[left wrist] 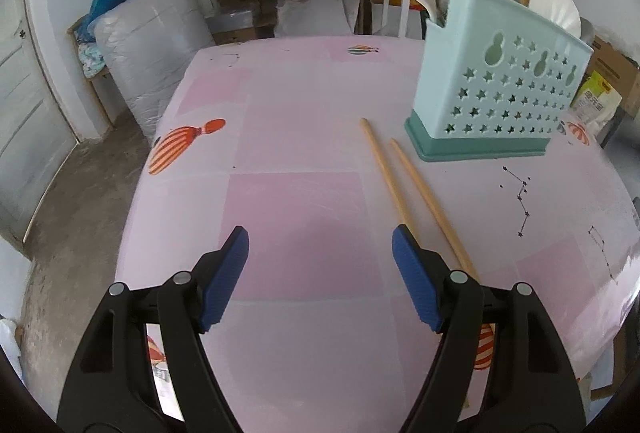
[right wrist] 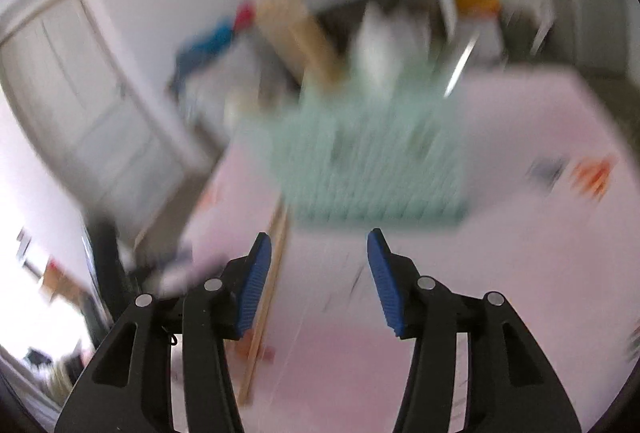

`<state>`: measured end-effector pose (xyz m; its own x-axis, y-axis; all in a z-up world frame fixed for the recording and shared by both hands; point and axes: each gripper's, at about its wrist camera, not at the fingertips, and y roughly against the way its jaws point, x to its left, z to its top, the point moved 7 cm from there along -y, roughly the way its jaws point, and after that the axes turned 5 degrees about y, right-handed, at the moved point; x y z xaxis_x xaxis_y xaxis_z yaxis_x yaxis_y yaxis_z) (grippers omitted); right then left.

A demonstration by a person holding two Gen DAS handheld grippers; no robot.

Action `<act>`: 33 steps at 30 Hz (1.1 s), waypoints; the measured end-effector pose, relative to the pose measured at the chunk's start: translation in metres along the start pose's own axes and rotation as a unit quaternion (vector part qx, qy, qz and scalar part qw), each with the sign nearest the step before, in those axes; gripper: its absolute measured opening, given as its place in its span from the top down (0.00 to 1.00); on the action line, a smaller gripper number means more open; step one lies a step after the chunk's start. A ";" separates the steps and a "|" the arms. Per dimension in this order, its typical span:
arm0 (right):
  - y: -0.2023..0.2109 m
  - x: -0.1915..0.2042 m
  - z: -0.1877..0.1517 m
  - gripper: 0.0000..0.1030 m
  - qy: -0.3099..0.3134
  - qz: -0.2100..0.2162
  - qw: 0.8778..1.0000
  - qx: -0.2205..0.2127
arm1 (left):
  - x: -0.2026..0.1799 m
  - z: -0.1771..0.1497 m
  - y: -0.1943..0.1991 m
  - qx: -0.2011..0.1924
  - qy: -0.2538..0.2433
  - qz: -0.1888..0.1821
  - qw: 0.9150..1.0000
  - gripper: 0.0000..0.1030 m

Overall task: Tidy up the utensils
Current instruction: 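Close the left tool on a chopstick while the right tool grasps another chopstick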

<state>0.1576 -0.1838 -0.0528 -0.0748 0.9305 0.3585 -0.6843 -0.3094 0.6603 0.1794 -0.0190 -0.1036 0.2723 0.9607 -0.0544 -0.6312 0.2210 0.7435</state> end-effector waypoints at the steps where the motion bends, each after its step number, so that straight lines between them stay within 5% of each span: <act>1: -0.013 0.007 -0.009 0.53 0.005 0.007 1.000 0.019 | 0.001 0.001 0.002 -0.002 0.001 0.001 1.000 0.32; 4: -0.057 0.033 -0.035 0.57 0.045 0.007 0.996 0.073 | 0.003 0.004 0.007 -0.009 0.002 0.004 1.000 0.32; 8: -0.078 0.052 -0.046 0.66 0.093 -0.019 0.992 0.088 | 0.003 0.004 0.009 -0.011 0.004 0.006 1.000 0.32; 12: -0.083 0.056 -0.046 0.90 0.110 -0.034 0.989 0.097 | 0.002 0.000 0.008 -0.004 0.007 0.001 1.000 0.32; 20: -0.056 0.046 -0.065 0.93 0.077 -0.036 0.991 0.105 | -0.026 -0.008 0.005 0.020 -0.004 -0.050 0.999 0.33; 26: -0.019 0.020 -0.090 0.93 0.042 -0.083 0.991 0.100 | -0.051 -0.020 -0.006 0.036 -0.060 -0.035 0.997 0.58; 31: 0.004 -0.023 -0.094 0.93 -0.039 -0.113 0.990 0.080 | -0.057 -0.025 -0.007 0.035 -0.082 -0.025 0.996 0.92; 33: 0.005 -0.033 -0.093 0.93 -0.063 -0.114 0.989 0.073 | -0.056 -0.026 -0.006 0.037 -0.084 -0.020 0.996 0.94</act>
<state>0.0892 -0.1977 -0.1223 0.1666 0.9506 0.2621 -0.5599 -0.1276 0.8187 0.1485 -0.0698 -0.1225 0.4175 0.9084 0.0235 -0.5645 0.2391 0.7900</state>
